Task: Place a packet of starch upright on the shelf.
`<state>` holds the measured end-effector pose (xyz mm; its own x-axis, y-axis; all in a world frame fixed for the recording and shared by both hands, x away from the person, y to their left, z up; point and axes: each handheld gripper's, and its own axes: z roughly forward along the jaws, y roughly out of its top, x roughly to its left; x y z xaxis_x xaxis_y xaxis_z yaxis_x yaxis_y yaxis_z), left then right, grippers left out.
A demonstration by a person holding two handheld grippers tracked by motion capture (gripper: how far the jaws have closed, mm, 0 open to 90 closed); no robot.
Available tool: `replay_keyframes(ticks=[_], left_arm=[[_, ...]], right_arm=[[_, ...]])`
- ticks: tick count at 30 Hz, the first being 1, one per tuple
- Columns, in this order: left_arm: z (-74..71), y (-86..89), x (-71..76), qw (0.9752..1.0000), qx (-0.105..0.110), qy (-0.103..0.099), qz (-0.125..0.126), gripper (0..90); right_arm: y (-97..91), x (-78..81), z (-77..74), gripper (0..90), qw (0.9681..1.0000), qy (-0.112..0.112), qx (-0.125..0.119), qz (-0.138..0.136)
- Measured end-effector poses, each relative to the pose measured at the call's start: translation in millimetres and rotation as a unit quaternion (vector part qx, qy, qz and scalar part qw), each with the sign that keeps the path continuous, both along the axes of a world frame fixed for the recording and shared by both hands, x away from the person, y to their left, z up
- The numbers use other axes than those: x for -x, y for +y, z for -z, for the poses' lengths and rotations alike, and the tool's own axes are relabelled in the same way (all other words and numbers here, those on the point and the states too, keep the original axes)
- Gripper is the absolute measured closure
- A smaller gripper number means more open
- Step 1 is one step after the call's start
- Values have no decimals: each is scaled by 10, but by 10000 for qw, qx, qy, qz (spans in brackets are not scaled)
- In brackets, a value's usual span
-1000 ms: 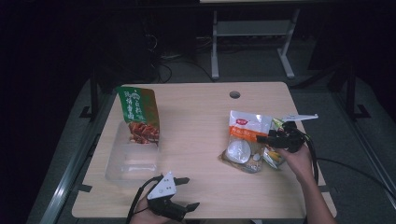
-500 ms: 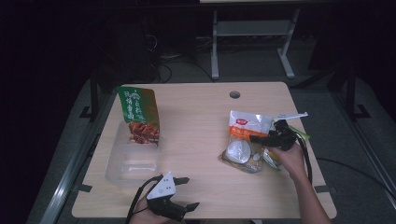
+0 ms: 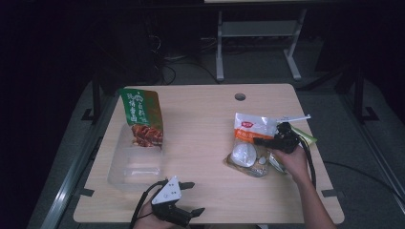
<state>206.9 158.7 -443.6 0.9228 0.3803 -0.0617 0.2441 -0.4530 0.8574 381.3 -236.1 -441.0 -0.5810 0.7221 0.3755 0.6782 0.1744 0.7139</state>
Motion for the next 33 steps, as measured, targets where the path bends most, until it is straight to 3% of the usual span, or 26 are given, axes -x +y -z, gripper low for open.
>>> replay_keyframes(ticks=[7,11,24,33], left_arm=[[-6,4,6,10000,8,-17,-3,174],[-8,4,9,10000,8,-22,4,174],[-29,5,54,10000,23,-44,36,174],[-20,-29,88,9999,-37,-59,136,175]], right_arm=[[43,-10,-8,819,10000,11,-22,9],[56,9,-43,880,10000,62,-13,-7],[259,184,-382,899,9991,-260,-126,-303],[539,335,-636,900,9967,-437,112,-677]])
